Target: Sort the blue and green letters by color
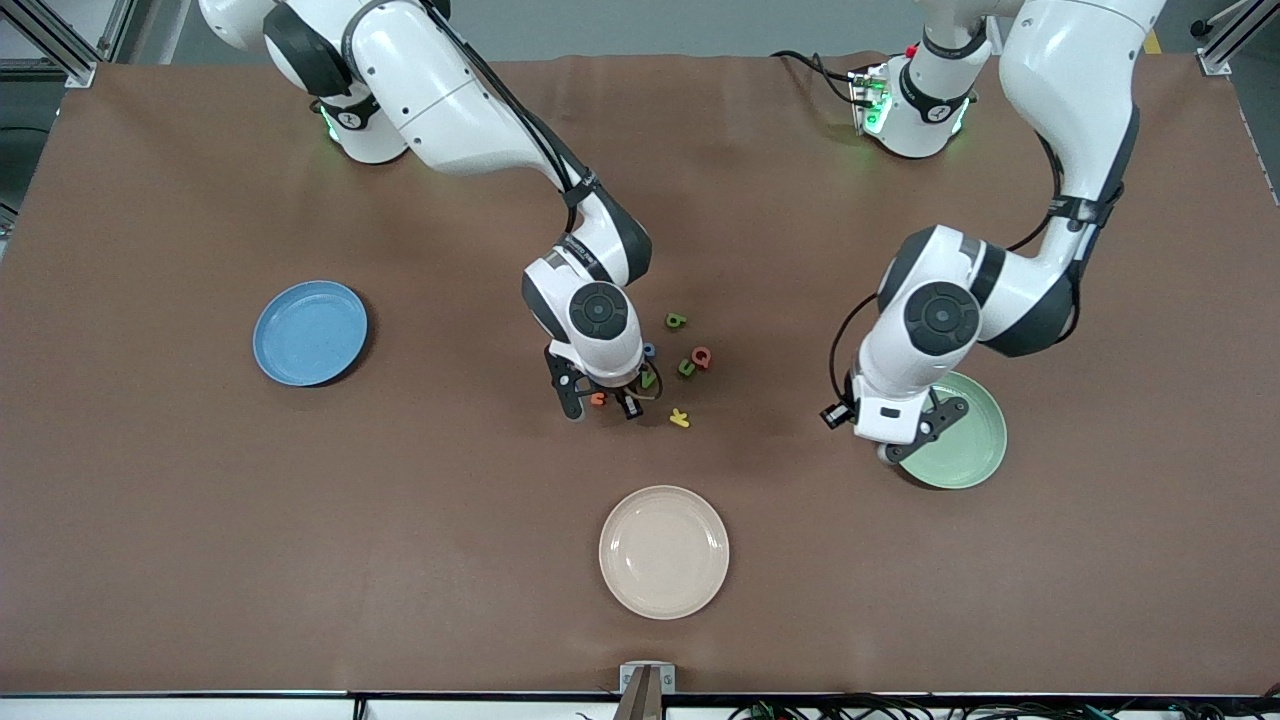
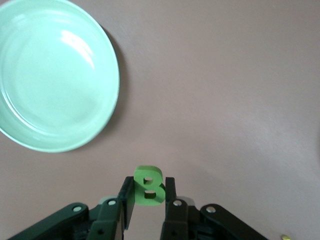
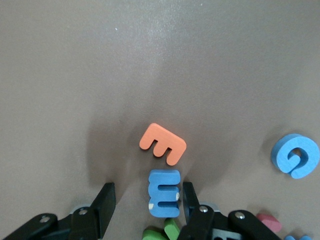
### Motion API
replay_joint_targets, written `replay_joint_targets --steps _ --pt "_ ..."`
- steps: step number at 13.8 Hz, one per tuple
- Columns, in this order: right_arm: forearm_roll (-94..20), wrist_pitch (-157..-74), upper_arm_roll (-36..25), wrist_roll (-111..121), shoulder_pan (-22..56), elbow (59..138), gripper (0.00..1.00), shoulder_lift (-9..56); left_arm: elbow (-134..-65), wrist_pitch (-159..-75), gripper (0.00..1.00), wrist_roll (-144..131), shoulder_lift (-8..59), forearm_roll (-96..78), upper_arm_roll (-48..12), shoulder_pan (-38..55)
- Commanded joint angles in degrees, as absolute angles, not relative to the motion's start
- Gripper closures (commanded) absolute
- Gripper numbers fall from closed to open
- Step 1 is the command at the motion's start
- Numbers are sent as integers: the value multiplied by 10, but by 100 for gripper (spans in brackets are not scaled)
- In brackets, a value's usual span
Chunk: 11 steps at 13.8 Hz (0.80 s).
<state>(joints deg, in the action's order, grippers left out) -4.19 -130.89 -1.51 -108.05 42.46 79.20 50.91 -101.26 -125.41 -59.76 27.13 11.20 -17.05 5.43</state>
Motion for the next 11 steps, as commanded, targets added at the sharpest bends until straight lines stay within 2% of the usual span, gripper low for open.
replay_joint_targets --steps 1,5,7,9,10,11 --pt "-22 -1302 -20 -1084 431 778 39 517 -1036 -1250 100 -559 258 121 -173 21" --pt "-18 -1301 -20 -1083 432 779 45 517 -1058 -1251 100 -482 258 122 -173 -38" --pt "-18 -1298 -20 -1083 435 779 66 517 -1062 -1251 100 -448 260 122 -174 -63" --pt "-18 -1297 -20 -1080 434 779 95 515 -1061 -1254 100 -429 272 121 -174 -81" --pt "-18 -1297 -20 -1077 434 778 100 515 -1060 -1256 100 -418 277 122 -174 -94" --pt "-18 -1292 -21 -1070 431 778 100 513 -1059 -1259 100 -399 284 122 -174 -110"
